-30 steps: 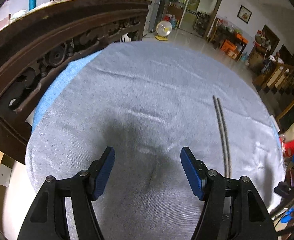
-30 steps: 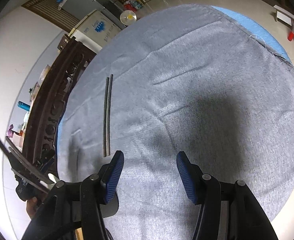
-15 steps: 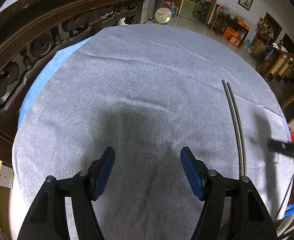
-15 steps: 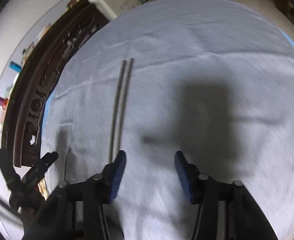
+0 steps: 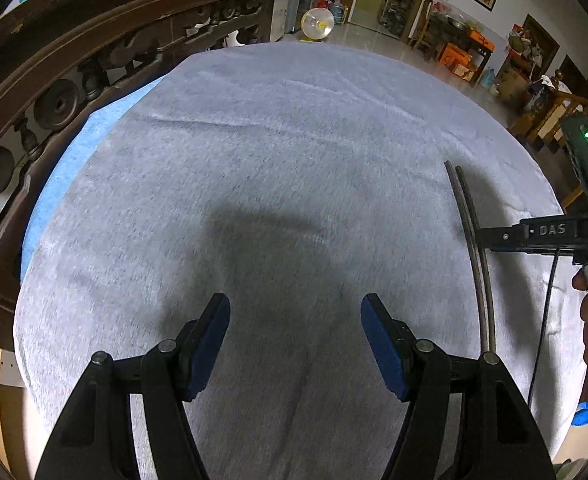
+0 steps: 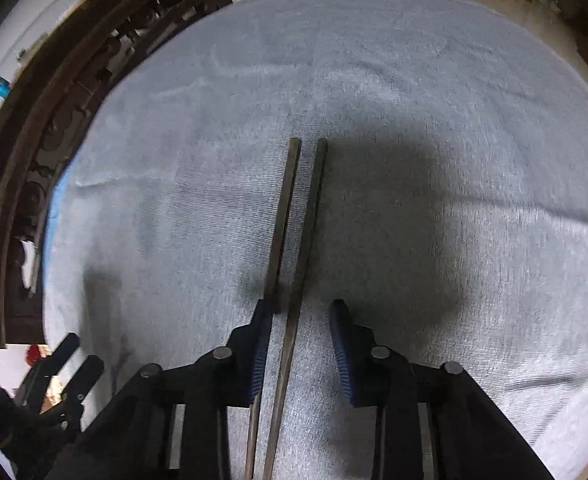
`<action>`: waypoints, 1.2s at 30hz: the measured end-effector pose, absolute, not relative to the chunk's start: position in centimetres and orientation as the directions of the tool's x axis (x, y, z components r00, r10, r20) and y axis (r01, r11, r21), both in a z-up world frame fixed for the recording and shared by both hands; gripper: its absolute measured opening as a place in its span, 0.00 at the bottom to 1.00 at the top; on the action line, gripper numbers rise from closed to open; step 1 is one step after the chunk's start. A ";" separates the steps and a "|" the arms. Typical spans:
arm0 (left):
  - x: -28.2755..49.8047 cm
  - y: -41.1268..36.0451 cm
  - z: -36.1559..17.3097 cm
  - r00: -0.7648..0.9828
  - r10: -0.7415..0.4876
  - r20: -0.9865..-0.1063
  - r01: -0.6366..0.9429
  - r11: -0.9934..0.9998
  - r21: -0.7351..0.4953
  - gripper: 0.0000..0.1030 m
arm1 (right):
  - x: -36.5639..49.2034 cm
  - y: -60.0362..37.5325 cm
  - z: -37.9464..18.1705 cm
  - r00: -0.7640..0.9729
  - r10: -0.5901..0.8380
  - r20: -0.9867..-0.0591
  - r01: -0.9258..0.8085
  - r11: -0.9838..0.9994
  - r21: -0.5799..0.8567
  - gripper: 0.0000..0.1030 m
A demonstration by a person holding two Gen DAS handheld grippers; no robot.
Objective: Organize utensils
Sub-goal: 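Grasp one chopstick with the right tool while the left tool grasps the other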
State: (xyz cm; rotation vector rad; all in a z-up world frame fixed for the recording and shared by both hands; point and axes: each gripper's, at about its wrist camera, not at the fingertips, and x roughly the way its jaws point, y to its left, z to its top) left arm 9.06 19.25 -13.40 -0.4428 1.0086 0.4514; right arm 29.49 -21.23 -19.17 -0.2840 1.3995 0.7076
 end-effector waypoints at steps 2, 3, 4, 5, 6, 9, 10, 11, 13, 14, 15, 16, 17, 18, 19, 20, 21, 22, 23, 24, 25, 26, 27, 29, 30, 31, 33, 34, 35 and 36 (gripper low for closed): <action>9.7 19.2 -13.1 0.460 0.151 -0.875 -0.545 0.826 -0.143 0.67 | 29.4 -20.7 -19.3 0.026 0.236 -0.972 -0.629 0.759 0.167 0.15; 10.1 19.1 -12.9 0.461 0.149 -0.875 -0.539 0.830 -0.143 0.67 | 29.3 -20.5 -19.3 0.032 0.210 -0.977 -0.650 0.747 0.140 0.14; 10.6 19.0 -12.7 0.463 0.145 -0.875 -0.531 0.835 -0.143 0.67 | 29.2 -20.3 -19.3 0.030 0.188 -0.982 -0.665 0.737 0.121 0.11; 11.0 18.9 -12.4 0.464 0.138 -0.875 -0.522 0.840 -0.144 0.67 | 29.2 -20.2 -19.3 0.033 0.169 -0.985 -0.677 0.729 0.102 0.11; 11.6 18.8 -12.2 0.464 0.125 -0.877 -0.512 0.846 -0.150 0.67 | 29.1 -20.5 -19.2 0.049 0.139 -0.989 -0.692 0.719 0.066 0.10; 13.9 18.4 -11.9 0.448 0.092 -0.890 -0.471 0.870 -0.147 0.67 | 29.4 -21.9 -19.3 0.062 0.088 -0.994 -0.705 0.709 0.019 0.10; 15.3 18.1 -11.8 0.435 0.066 -0.898 -0.448 0.881 -0.152 0.67 | 29.7 -22.9 -19.3 0.070 0.070 -0.995 -0.701 0.713 0.001 0.10; 16.3 18.0 -11.8 0.419 0.052 -0.906 -0.440 0.885 -0.153 0.67 | 29.9 -23.5 -19.4 0.065 0.068 -0.996 -0.697 0.717 0.003 0.10; 18.7 17.5 -12.0 0.384 0.002 -0.923 -0.420 0.891 -0.172 0.67 | 30.4 -24.8 -19.5 0.050 0.071 -0.996 -0.686 0.728 0.017 0.09; 19.7 17.2 -12.1 0.368 -0.014 -0.930 -0.411 0.894 -0.176 0.67 | 30.5 -25.2 -19.5 0.044 0.073 -0.996 -0.683 0.730 0.024 0.09; 21.1 16.7 -12.1 0.352 -0.035 -0.935 -0.397 0.899 -0.183 0.67 | 30.7 -25.6 -19.6 0.034 0.084 -0.996 -0.679 0.733 0.038 0.10; 22.1 16.3 -12.2 0.339 -0.051 -0.939 -0.386 0.903 -0.188 0.67 | 30.9 -25.9 -19.6 0.022 0.097 -0.995 -0.671 0.739 0.057 0.10; 23.0 15.9 -12.4 0.325 -0.057 -0.944 -0.381 0.906 -0.186 0.67 | 31.2 -26.3 -19.7 0.011 0.109 -0.994 -0.665 0.743 0.074 0.10; 23.9 15.5 -12.5 0.309 -0.059 -0.949 -0.374 0.910 -0.179 0.67 | 31.4 -26.6 -19.7 -0.001 0.122 -0.993 -0.659 0.747 0.092 0.10; 24.6 15.1 -12.7 0.298 -0.066 -0.952 -0.365 0.914 -0.178 0.67 | 31.8 -26.9 -19.9 -0.008 0.128 -0.992 -0.656 0.747 0.102 0.10; 25.4 14.6 -13.0 0.287 -0.078 -0.955 -0.355 0.917 -0.182 0.67 | 32.1 -27.3 -19.9 -0.015 0.134 -0.991 -0.655 0.748 0.111 0.10; 26.0 14.4 -13.1 0.280 -0.082 -0.957 -0.351 0.919 -0.181 0.67 | 32.3 -27.7 -19.9 -0.020 0.139 -0.990 -0.653 0.748 0.118 0.10; 26.6 13.9 -13.3 0.268 -0.088 -0.959 -0.344 0.922 -0.181 0.67 | 32.7 -27.9 -19.8 -0.025 0.144 -0.989 -0.651 0.749 0.126 0.10; 27.2 13.4 -13.7 0.254 -0.095 -0.963 -0.334 0.925 -0.179 0.67 | 32.8 -28.1 -19.8 -0.029 0.149 -0.988 -0.649 0.749 0.132 0.10; 27.7 13.0 -14.0 0.238 -0.088 -0.967 -0.330 0.929 -0.166 0.65 | 32.9 -28.2 -19.9 -0.035 0.156 -0.987 -0.645 0.751 0.141 0.10; 28.1 12.6 -14.4 0.222 -0.074 -0.972 -0.328 0.933 -0.146 0.57 | 33.0 -28.0 -19.9 -0.040 0.162 -0.986 -0.641 0.753 0.149 0.10; 28.5 12.2 -14.9 0.203 -0.066 -0.977 -0.322 0.938 -0.130 0.52 | 33.3 -28.2 -19.9 -0.043 0.165 -0.985 -0.639 0.754 0.154 0.10; 28.9 12.0 -15.3 0.182 -0.067 -0.981 -0.313 0.942 -0.122 0.42 | 33.4 -28.3 -19.9 -0.046 0.167 -0.985 -0.638 0.754 0.158 0.10; 29.4 11.0 -15.5 0.159 -0.020 -0.987 -0.280 0.958 -0.064 0.39 | 33.5 -28.4 -19.9 -0.047 0.166 -0.985 -0.638 0.754 0.158 0.10; 29.4 10.7 -15.5 0.156 0.003 -0.988 -0.266 0.963 -0.039 0.32 | 33.5 -28.2 -19.9 -0.047 0.162 -0.986 -0.640 0.753 0.154 0.10; 29.5 10.4 -15.6 0.148 0.040 -0.988 -0.247 0.969 0.002 0.18 | 33.3 -27.9 -19.9 -0.045 0.156 -0.987 -0.644 0.751 0.148 0.10; 29.4 10.3 -15.7 0.118 0.032 -0.992 -0.201 0.979 0.007 0.07 | 33.2 -27.4 -19.7 -0.047 0.144 -0.988 -0.651 0.746 0.140 0.10; 29.2 10.6 -15.7 0.095 0.024 -0.995 -0.180 0.984 0.007 0.05 | 33.2 -27.4 -19.7 -0.052 0.138 -0.989 -0.652 0.745 0.138 0.10; 29.0 10.8 -15.8 0.076 0.027 -0.997 -0.159 0.987 0.014 0.05 | 33.0 -27.3 -19.7 -0.057 0.129 -0.990 -0.657 0.742 0.134 0.10; 28.6 11.1 -15.8 0.059 0.031 -0.998 -0.134 0.991 0.023 0.05 | 32.8 -27.2 -19.8 -0.062 0.110 -0.992 -0.669 0.733 0.123 0.09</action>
